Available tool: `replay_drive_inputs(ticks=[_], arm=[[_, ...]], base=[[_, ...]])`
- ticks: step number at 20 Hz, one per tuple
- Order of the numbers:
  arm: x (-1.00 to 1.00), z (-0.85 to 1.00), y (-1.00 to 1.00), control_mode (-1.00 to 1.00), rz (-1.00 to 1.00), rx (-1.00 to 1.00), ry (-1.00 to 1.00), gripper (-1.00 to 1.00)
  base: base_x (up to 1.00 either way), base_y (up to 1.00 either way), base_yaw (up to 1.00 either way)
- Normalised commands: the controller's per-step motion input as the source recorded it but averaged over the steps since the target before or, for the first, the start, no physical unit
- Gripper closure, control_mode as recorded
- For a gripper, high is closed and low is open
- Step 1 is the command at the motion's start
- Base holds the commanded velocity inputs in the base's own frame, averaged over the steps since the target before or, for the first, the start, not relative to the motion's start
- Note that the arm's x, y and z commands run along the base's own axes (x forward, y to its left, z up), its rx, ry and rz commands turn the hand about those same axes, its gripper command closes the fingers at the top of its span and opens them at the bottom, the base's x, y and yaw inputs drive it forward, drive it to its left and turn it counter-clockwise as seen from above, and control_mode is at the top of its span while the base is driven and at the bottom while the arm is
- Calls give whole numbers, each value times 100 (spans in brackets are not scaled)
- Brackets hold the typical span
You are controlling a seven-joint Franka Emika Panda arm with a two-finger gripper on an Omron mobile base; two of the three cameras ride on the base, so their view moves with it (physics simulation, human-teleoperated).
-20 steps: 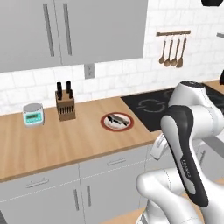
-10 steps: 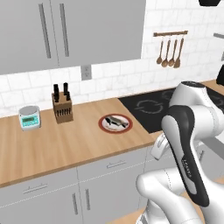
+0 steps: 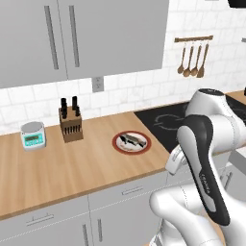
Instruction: Pick up the knife from the drawer and place it on the cutting board. Then place the meat from the plate to the cutting board.
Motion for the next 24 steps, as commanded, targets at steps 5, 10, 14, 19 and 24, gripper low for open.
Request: replay_drive_inputs(ticks=[5, 10, 14, 19, 24], arm=[[37, 0, 0, -100, -1, -2, -6, -100], [77, 0, -2, -100, 0, -3, 0, -100], [98, 0, -13, -100, -2, 4, 0, -100], [94, -22, -8, -100, -12, -5, 5, -100], [98, -39, -2, -100, -13, -4, 1, -100]], base=[[0, 0, 0], [0, 0, 0], [0, 0, 0], [0, 0, 0], [0, 0, 0]])
